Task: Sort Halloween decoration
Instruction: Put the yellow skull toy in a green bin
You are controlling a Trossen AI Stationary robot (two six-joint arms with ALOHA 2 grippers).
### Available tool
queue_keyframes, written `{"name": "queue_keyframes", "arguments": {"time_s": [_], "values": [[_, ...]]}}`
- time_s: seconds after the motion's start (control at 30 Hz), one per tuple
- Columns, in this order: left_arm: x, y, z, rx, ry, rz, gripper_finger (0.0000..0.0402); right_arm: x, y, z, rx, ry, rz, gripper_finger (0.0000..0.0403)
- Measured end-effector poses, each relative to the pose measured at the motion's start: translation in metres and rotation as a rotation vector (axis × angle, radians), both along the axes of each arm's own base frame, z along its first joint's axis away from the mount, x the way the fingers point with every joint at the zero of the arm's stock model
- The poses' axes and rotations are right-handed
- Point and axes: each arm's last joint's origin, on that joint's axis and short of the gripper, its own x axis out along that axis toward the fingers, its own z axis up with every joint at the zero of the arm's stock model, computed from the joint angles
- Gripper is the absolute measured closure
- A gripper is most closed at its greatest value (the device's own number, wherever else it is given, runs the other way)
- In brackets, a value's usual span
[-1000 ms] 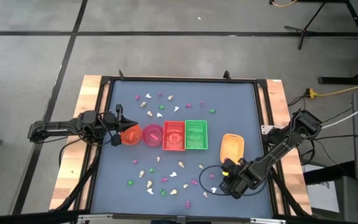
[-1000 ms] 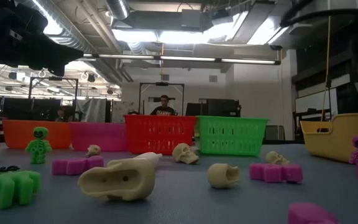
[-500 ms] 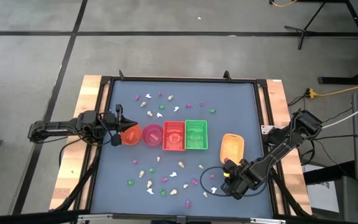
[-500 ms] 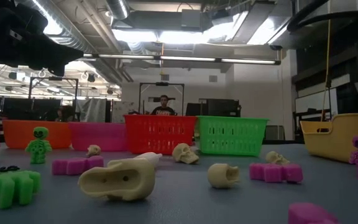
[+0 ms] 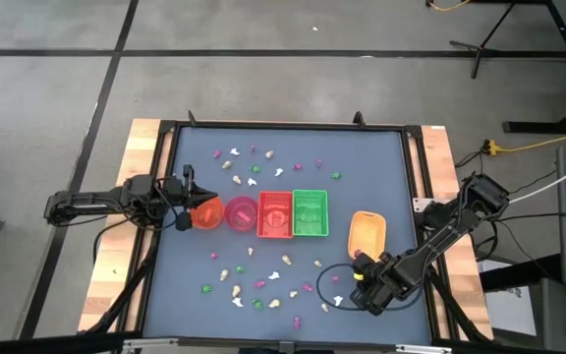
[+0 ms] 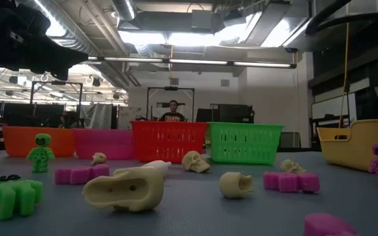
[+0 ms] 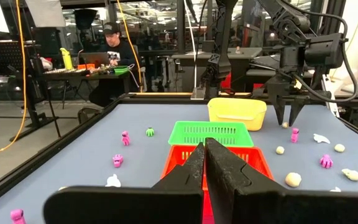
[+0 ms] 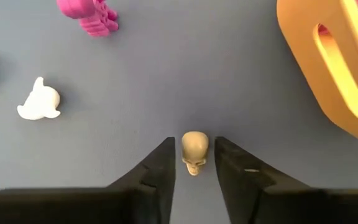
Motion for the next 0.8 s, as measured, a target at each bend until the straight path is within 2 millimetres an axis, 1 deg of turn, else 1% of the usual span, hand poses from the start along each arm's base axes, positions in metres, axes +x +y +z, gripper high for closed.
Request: {"name": "queue_keyframes", "arguments": {"time_s": [0.17, 0.3, 0.4, 0.57, 0.8], "values": [[0.0, 0.0, 0.0, 0.0, 0.0, 0.0, 0.0401, 0.0002, -0.0001, 0.0003, -0.004, -0.006, -0.001, 0.0348], [0.0, 0.0, -0.0001, 0.0, 0.0, 0.0, 0.0401, 0.0004, 0.0, 0.0009, -0.005, -0.01, -0.001, 0.0374], [0.0, 0.0, 0.0, 0.0, 0.0, 0.0, 0.0401, 0.0004, -0.0001, 0.001, -0.005, -0.01, -0.001, 0.0376], [0.0, 0.0, -0.0001, 0.0, 0.0, 0.0, 0.0401, 0.0007, 0.0003, 0.0011, -0.001, -0.014, -0.001, 0.0359], [0.0, 0.0, 0.0, 0.0, 0.0, 0.0, 0.0401, 0.0027, 0.0024, 0.0016, 0.022, -0.034, -0.001, 0.0355]]}}
